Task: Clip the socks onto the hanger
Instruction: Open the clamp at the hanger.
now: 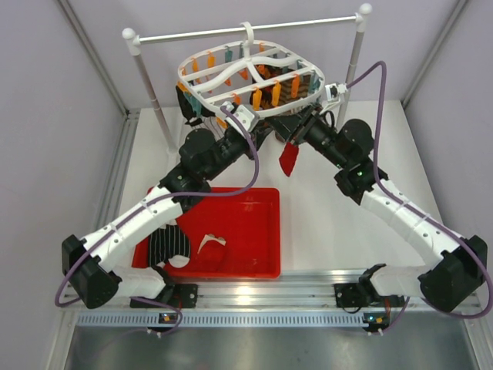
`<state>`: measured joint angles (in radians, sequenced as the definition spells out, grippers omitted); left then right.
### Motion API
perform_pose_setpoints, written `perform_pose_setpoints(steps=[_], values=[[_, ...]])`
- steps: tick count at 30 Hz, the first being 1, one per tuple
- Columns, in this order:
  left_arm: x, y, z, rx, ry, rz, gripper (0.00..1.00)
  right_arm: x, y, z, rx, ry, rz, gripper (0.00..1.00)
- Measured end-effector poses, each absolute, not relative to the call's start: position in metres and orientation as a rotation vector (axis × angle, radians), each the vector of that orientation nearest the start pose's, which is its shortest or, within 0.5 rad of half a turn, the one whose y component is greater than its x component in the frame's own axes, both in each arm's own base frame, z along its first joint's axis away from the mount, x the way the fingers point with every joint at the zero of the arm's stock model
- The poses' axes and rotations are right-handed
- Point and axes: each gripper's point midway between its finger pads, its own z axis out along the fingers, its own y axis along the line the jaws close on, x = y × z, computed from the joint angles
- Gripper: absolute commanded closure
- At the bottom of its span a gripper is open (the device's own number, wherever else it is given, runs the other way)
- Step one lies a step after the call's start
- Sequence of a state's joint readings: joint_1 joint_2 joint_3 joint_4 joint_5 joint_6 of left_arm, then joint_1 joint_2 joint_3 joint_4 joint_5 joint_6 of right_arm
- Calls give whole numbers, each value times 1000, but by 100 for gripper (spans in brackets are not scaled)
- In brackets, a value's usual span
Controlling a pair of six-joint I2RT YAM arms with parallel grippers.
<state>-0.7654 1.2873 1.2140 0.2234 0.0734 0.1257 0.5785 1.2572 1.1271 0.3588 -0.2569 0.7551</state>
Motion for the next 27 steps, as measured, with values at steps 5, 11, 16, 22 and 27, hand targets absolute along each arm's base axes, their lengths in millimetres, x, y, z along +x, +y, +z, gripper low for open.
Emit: perform_pose_setpoints(steps=[5, 11, 16, 22, 27], values=[[316, -318, 410, 676, 1257, -585, 100, 318, 289, 421, -78, 1451, 1258, 56], [317, -316, 413, 654, 1255, -575, 100, 323, 285, 423, -32, 1437, 1235, 50], [317, -316, 413, 643, 1259, -569, 100, 324, 285, 424, -19, 1432, 1230, 55], [317, -317, 410, 633, 1266, -555, 87, 322, 287, 427, -18, 1424, 1238, 86], [314, -319, 408, 640, 1274, -557, 54, 323, 286, 428, -11, 1414, 1229, 100]])
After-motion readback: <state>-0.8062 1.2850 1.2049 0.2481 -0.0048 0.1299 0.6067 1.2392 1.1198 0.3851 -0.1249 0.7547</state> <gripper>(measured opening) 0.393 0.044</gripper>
